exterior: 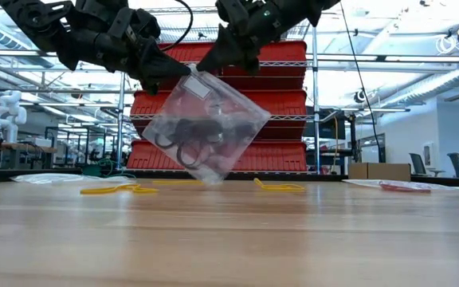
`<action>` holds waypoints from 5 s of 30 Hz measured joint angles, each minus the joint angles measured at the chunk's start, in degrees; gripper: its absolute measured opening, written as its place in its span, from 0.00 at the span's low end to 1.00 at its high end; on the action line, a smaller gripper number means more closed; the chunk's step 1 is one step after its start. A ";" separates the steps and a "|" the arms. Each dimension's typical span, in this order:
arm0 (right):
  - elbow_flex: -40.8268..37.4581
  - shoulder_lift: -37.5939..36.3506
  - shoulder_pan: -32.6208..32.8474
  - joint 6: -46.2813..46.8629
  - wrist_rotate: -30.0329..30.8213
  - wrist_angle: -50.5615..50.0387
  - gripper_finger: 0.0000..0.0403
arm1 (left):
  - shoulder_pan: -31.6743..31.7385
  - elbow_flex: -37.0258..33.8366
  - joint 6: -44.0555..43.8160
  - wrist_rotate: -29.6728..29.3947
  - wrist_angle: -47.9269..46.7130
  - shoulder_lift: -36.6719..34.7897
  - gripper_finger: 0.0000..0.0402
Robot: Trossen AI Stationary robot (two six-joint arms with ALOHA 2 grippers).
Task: Sort rubber bands
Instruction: Close the zip bag
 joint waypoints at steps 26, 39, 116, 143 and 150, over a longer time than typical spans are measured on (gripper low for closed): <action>0.12 -0.96 0.43 0.63 -0.08 -6.36 0.01 | -0.06 0.00 -4.62 -1.23 -1.28 -0.09 0.18; 0.79 -0.96 1.18 -0.02 -0.08 -6.37 0.01 | -1.87 0.92 -9.31 -1.15 4.30 4.72 0.39; 3.85 -3.12 4.72 3.75 12.33 -12.24 0.31 | 0.95 2.78 -4.20 -4.84 -3.23 -1.05 0.00; 3.87 1.29 4.44 0.72 18.25 -12.74 0.03 | 0.93 2.73 -3.21 -6.68 -2.13 -0.96 0.00; 3.87 1.27 4.46 1.62 18.25 -16.07 0.01 | 0.99 2.71 -3.19 -6.68 -1.79 -2.51 0.00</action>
